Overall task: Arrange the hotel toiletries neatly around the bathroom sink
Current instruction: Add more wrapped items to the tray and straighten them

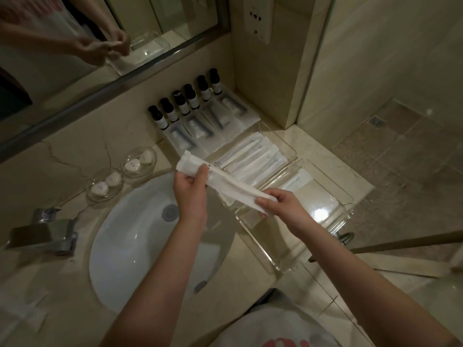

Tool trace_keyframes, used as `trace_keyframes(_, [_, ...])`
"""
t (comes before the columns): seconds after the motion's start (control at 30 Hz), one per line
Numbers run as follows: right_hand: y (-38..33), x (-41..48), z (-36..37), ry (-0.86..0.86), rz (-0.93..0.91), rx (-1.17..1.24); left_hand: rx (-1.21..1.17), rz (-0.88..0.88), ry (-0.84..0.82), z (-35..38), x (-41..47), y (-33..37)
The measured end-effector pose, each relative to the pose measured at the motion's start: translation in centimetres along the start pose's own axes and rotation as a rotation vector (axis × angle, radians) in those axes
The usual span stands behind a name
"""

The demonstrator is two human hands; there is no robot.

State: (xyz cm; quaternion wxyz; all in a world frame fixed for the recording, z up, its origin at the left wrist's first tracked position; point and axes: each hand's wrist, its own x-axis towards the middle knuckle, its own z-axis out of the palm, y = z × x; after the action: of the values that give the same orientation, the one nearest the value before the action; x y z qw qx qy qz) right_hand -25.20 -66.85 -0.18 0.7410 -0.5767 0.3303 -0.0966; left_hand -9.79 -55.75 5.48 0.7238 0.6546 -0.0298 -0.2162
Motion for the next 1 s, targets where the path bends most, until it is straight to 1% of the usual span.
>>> trace_keyframes(0.1, [-0.1,0.2,-1.1,0.14,0.016,0.092,-0.046,-0.031,-0.005,-0.3,0.0,0.1])
trace_keyframes(0.23, [-0.6,0.6,-2.1,0.335,0.045,0.335,0.031,-0.145,-0.018,-0.3,-0.7,-1.7])
trace_keyframes(0.3, [-1.0,0.8,-2.6,0.399,0.048,0.429,0.196,-0.179,-0.062,-0.3,-1.4,-2.8])
trace_keyframes(0.37, [-1.3,0.7,-3.2,0.436,0.035,0.454,0.469,-0.185,-0.198,-0.2,-1.9,-3.7])
trace_keyframes(0.47, [-2.0,0.1,-4.3,0.489,0.001,0.353,0.79,-0.18,-0.41,-0.1,-2.3,-4.8])
trace_keyframes(0.53, [-2.6,-0.3,-5.6,0.558,-0.017,0.296,0.947,-0.126,-0.495,0.2,-2.4,-5.2])
trace_keyframes(0.63, [-3.3,-0.8,-8.1,0.608,-0.01,0.167,1.053,0.013,-0.535,0.9,-3.0,-5.8])
trace_keyframes(0.73, [-2.5,-0.6,-9.7,0.619,0.078,0.046,1.17,0.1,-0.621,1.3,-3.7,-6.7])
trace_keyframes(0.83, [-0.7,0.3,-9.7,0.626,0.187,-0.033,1.275,0.118,-0.706,1.5,-4.3,-7.8])
trace_keyframes(0.93, [0.6,1.5,-8.6,0.667,0.237,-0.148,1.455,0.255,-0.768,1.4,-4.4,-8.8])
trace_keyframes(1.0, [1.0,2.0,-8.1,0.712,0.24,-0.247,1.528,0.338,-0.783,1.4,-4.6,-9.1])
